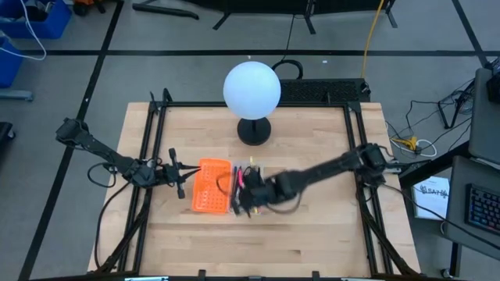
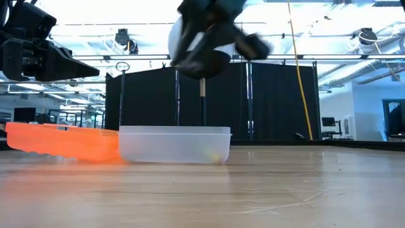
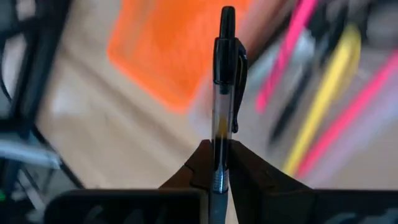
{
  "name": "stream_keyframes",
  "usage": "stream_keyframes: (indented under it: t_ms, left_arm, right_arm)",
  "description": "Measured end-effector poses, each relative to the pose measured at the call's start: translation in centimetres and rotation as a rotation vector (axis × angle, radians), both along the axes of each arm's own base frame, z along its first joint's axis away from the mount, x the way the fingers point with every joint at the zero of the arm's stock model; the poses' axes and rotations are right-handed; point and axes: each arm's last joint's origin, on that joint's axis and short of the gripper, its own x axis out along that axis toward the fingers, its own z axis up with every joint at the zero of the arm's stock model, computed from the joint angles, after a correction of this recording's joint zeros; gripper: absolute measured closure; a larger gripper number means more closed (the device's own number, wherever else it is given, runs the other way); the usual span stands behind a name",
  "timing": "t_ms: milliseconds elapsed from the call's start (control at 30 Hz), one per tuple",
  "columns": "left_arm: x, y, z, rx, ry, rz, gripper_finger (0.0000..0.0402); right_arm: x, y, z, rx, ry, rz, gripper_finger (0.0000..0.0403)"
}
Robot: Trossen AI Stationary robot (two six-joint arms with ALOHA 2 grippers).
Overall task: Pick & place school supplies into a supply box
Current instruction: Put the black gel pen into the orange supply box
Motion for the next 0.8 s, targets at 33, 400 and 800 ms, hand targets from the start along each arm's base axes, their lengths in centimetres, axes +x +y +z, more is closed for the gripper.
stream_keyframes:
  t_ms: [33, 400, 800]
  left_arm:
    - [0.0, 0.0, 0.0, 0.002, 0.001, 0.0, 0.0364]
    - [0.0, 0.0, -0.3, 0.038, 0.036, -0.003, 0.0364]
    - [-0.1, 0.0, -0.4, 0.051, 0.048, -0.003, 0.0364]
  right_arm:
    - [0.5, -1.1, 0.1, 0.002, -0.018, -0.014, 0.0382]
    - [1.4, -8.5, -3.1, 0.101, 0.056, -0.085, 0.0382]
    - [-0.6, -9.9, -9.3, 0.166, 0.049, -0.167, 0.0378]
